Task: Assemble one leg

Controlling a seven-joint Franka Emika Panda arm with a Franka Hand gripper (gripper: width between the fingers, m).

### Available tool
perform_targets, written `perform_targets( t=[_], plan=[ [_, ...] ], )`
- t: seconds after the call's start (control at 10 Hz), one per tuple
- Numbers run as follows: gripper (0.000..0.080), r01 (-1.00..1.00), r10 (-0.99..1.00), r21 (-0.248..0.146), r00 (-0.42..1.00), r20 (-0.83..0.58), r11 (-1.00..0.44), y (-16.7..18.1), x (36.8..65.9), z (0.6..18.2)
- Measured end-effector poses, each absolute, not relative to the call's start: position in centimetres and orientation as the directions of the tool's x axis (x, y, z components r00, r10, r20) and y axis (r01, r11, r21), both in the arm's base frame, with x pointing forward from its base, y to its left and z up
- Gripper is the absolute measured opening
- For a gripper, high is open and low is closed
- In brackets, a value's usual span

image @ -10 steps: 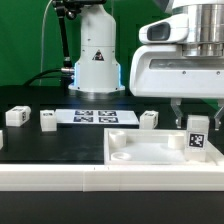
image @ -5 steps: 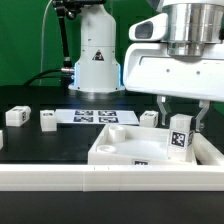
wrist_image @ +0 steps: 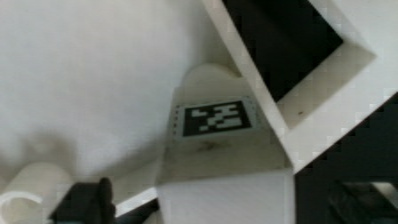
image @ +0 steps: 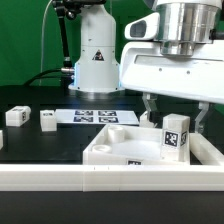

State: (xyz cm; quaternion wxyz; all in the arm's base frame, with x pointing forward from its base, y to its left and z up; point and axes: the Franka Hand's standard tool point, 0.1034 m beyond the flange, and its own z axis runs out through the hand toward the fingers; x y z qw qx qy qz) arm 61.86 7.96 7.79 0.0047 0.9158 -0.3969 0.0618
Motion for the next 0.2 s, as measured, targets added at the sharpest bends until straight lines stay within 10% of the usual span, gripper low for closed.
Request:
perform_targets(
  t=[0.2],
  plan=[
    [0.0646,-0.728,-0.726,-0.04,0.677,0.117,-0.685,7.96,61.86,7.79]
  ],
)
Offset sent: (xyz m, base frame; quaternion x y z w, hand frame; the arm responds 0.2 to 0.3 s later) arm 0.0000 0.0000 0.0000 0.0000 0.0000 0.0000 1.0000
